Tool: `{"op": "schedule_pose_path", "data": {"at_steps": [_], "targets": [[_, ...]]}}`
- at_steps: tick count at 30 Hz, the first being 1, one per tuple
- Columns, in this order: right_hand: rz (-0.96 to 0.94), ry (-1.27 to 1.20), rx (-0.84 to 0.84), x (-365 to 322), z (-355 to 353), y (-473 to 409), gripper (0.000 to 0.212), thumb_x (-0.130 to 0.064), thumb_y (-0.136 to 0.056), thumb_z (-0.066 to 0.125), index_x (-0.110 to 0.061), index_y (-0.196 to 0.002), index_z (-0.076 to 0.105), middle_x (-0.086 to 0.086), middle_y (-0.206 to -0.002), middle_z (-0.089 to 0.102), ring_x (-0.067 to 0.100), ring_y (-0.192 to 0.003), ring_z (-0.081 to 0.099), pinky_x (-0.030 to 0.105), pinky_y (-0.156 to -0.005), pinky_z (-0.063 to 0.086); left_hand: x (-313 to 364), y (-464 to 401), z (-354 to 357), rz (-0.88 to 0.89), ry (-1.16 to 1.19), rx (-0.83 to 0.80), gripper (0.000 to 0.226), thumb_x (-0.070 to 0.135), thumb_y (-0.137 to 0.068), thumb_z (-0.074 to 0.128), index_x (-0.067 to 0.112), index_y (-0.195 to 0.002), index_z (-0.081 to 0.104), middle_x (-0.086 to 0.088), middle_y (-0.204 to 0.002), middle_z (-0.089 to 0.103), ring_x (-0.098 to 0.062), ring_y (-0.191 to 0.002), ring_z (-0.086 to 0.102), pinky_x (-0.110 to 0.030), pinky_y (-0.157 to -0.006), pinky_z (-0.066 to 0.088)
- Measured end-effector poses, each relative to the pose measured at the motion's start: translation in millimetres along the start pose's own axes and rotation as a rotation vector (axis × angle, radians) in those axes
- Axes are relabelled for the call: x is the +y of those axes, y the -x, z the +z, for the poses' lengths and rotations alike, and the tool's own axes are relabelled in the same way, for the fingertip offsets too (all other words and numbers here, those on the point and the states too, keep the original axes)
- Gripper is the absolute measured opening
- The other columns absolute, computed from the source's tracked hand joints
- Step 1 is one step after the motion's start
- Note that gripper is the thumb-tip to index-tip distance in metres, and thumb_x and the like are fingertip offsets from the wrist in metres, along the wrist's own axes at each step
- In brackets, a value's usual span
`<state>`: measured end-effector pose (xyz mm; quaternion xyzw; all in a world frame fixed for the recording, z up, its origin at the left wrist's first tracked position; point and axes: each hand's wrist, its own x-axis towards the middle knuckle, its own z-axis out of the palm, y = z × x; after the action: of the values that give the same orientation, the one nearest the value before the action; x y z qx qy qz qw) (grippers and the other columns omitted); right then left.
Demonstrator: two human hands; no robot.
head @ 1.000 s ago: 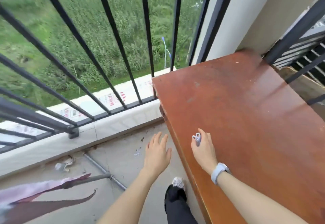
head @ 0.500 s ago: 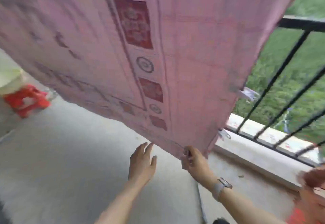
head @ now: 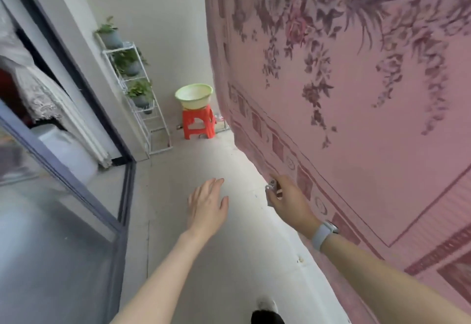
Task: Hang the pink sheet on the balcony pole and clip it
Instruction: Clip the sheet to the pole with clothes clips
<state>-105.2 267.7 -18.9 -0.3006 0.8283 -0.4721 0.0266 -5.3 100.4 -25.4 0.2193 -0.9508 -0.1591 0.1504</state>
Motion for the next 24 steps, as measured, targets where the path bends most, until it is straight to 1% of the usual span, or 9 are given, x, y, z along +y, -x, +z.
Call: {"op": "schedule_pose_path", "data": {"at_steps": [3,7,10,12,14,16,19,21,24], "targets": [[-0.079,-0.040,0.022,-1,12,-106,0.029,-0.013,-0.090,0.050,-0.005,-0.117,0.051,-0.014,-0.084,0.046,0.016,-0.079,0.051,0.039,-0.081,0.050,-18,-99,-12,-0.025,0.000,0.068,0.043,0.022,-0.088,0.051,0.015,-0.130,0.045,-0.005,-0.135,0.046,-0.022,-0.125,0.040,-0.033,-0.100,0.027],[-0.152,-0.066,0.074,-17,27,-233,0.032,-0.018,-0.089,0.052,-0.011,-0.120,0.050,-0.012,-0.093,0.048,0.009,-0.084,0.053,0.024,-0.075,0.044,-34,-217,-34,-0.044,0.031,0.136,0.041,0.021,-0.088,0.051,0.013,-0.128,0.047,-0.005,-0.132,0.049,-0.023,-0.123,0.041,-0.034,-0.102,0.029],[-0.198,-0.088,0.072,-30,50,-306,0.031,-0.018,-0.090,0.051,-0.012,-0.121,0.049,-0.011,-0.092,0.045,0.012,-0.083,0.053,0.020,-0.074,0.045,-52,-278,-47,-0.037,0.091,0.195,0.039,0.018,-0.088,0.052,0.011,-0.126,0.050,-0.006,-0.128,0.051,-0.023,-0.119,0.045,-0.032,-0.100,0.031],[-0.226,-0.089,0.049,-34,74,-357,0.034,-0.016,-0.090,0.051,-0.013,-0.123,0.049,-0.008,-0.090,0.045,0.011,-0.081,0.052,0.008,-0.073,0.038,-77,-322,-49,-0.053,0.133,0.198,0.038,0.017,-0.088,0.052,0.010,-0.126,0.050,-0.006,-0.127,0.051,-0.022,-0.118,0.046,-0.029,-0.099,0.032],[-0.252,-0.076,0.040,-32,100,-409,0.035,-0.014,-0.089,0.052,-0.013,-0.124,0.049,-0.006,-0.090,0.046,0.006,-0.078,0.050,0.000,-0.071,0.034,-109,-368,-46,-0.091,0.173,0.203,0.037,0.017,-0.089,0.051,0.011,-0.126,0.049,-0.005,-0.127,0.049,-0.020,-0.117,0.046,-0.027,-0.098,0.031],[-0.268,-0.068,0.022,-28,128,-460,0.037,-0.015,-0.089,0.053,-0.015,-0.126,0.048,-0.006,-0.092,0.047,0.001,-0.079,0.049,0.002,-0.074,0.037,-143,-416,-39,-0.110,0.181,0.202,0.037,0.018,-0.090,0.050,0.011,-0.127,0.048,-0.005,-0.128,0.048,-0.018,-0.119,0.044,-0.021,-0.095,0.028],[-0.292,-0.045,0.013,-21,172,-541,0.039,-0.017,-0.090,0.052,-0.017,-0.128,0.046,-0.006,-0.094,0.047,0.001,-0.077,0.050,0.017,-0.075,0.043,-193,-491,-28,-0.089,0.160,0.202,0.038,0.021,-0.091,0.049,0.013,-0.128,0.046,-0.003,-0.130,0.047,-0.016,-0.120,0.043,-0.021,-0.096,0.028],[-0.305,-0.006,0.029,-23,201,-604,0.040,-0.016,-0.090,0.051,-0.016,-0.129,0.045,-0.003,-0.092,0.045,0.000,-0.074,0.048,0.017,-0.070,0.038,-226,-549,-27,-0.071,0.145,0.216,0.038,0.023,-0.091,0.049,0.014,-0.128,0.047,-0.002,-0.130,0.048,-0.016,-0.119,0.044,-0.023,-0.097,0.030],[-0.277,0.066,0.041,-32,233,-695,0.043,-0.018,-0.090,0.050,-0.015,-0.132,0.041,-0.003,-0.094,0.042,0.000,-0.072,0.044,0.013,-0.068,0.030,-273,-641,-31,-0.032,0.121,0.226,0.038,0.023,-0.090,0.049,0.014,-0.127,0.048,-0.001,-0.129,0.049,-0.017,-0.118,0.045,-0.022,-0.096,0.029]]}}
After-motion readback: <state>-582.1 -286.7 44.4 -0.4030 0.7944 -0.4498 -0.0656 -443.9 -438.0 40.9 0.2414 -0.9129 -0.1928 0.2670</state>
